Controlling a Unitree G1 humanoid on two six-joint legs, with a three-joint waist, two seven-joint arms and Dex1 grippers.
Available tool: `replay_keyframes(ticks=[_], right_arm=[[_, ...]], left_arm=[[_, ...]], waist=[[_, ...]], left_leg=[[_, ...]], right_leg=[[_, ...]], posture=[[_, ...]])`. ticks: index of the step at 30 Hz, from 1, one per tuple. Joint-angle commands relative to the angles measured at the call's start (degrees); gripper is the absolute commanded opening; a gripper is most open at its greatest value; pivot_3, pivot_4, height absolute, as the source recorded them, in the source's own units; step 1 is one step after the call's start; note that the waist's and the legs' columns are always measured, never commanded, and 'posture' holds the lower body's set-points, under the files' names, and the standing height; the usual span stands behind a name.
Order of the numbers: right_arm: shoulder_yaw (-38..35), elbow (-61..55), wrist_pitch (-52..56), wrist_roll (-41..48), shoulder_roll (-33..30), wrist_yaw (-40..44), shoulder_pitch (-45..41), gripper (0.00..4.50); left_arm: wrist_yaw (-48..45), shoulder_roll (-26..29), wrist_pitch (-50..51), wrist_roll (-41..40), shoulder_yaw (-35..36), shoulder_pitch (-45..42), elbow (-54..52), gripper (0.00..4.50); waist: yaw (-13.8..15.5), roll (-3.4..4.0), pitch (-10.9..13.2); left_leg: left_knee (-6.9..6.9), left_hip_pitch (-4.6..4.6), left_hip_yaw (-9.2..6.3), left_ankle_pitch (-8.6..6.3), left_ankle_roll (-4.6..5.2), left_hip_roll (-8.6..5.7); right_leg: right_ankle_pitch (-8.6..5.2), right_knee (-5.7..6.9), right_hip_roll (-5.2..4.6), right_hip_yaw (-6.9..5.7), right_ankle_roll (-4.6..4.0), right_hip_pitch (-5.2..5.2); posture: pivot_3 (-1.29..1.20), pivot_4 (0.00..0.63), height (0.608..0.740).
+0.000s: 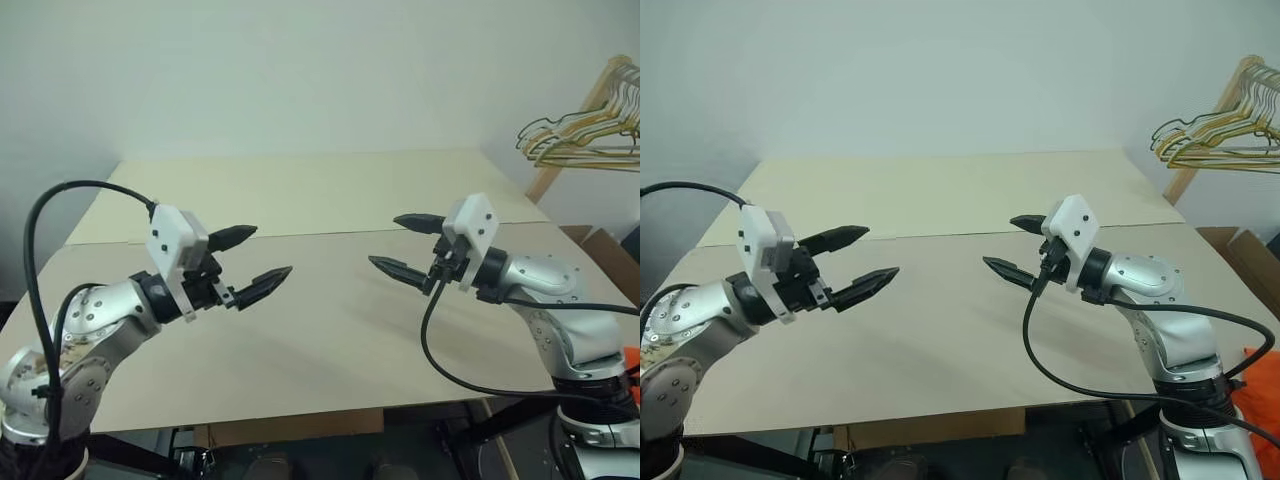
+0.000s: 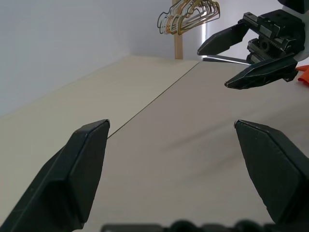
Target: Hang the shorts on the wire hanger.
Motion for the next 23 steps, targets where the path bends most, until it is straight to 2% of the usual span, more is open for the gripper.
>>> replay_keyframes(ticks=[1, 12, 23], right_arm=[[-0.7, -1.1, -1.6, -0.1, 0.3, 0.2, -0.2, 4.49], [0.5, -2.4, -1.6, -0.5, 0.1, 1.5, 0.9, 4.49], [3.0, 1.5, -3.3, -2.2, 0.7, 4.9, -2.4, 4.49]], left_arm=[[1.8, 0.1, -0.1, -1.3, 1.8, 0.2, -2.3, 4.5], [4.0, 0.0, -0.4, -1.7, 1.6, 2.1, -3.8, 4.5], [8.0, 0.2, -0.2, -2.9, 4.0, 6.3, -6.7, 4.5]], waist=[[0.2, 0.0, 0.0], [1.0, -0.02, 0.0], [3.0, -0.04, 0.0]], left_leg=[[0.0, 0.0, 0.0, 0.0, 0.0, 0.0], [0.0, 0.01, -0.03, 0.0, -0.01, -0.04], [0.0, 0.01, -0.06, -0.01, -0.02, -0.03]], right_leg=[[0.0, 0.01, 0.0, 0.0, 0.0, 0.0], [0.0, -0.01, 0.05, -0.05, 0.0, 0.05], [0.0, -0.01, 0.06, -0.08, -0.01, 0.06]], posture=[[0.2, 0.0, 0.74], [0.24, 0.0, 0.74], [0.27, 0.0, 0.74]])
